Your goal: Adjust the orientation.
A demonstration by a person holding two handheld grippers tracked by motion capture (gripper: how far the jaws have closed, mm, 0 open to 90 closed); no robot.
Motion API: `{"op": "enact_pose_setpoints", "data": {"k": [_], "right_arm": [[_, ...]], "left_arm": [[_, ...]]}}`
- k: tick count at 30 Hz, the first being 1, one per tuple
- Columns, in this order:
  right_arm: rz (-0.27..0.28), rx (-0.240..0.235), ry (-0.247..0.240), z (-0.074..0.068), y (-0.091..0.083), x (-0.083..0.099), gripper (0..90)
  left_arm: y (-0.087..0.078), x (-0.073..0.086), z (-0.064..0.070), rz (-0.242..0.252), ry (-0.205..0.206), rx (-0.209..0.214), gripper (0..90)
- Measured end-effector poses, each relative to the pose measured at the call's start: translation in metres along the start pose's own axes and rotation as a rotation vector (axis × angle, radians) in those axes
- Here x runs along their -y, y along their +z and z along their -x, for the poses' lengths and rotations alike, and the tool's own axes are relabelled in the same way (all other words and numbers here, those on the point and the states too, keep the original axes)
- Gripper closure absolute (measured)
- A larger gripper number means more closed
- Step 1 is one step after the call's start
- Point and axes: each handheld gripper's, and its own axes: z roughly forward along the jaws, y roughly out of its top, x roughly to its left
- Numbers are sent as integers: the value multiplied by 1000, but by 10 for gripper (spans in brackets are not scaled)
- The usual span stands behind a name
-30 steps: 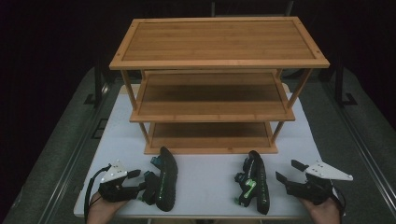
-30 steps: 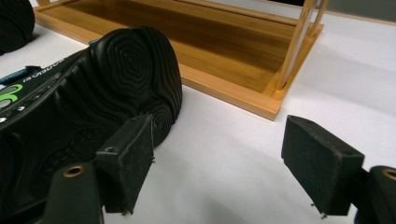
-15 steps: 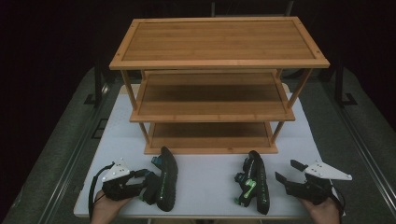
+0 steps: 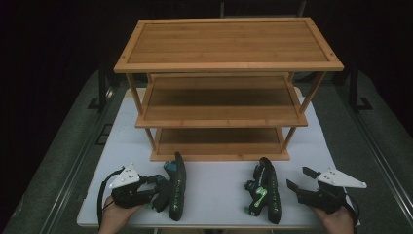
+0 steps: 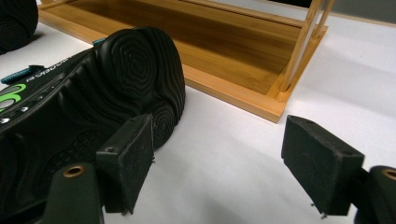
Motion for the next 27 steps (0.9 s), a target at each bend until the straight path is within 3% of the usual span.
{"op": "enact_pose_setpoints", "data": {"k": [13, 27], "right_arm": [[-6, -3, -5, -1, 1, 0, 244], [-5, -4, -8, -2, 1, 0, 244]], "left_arm": [[3, -6, -2, -8, -10, 34, 587], [4, -9, -3, -2, 8, 53, 647]]}}
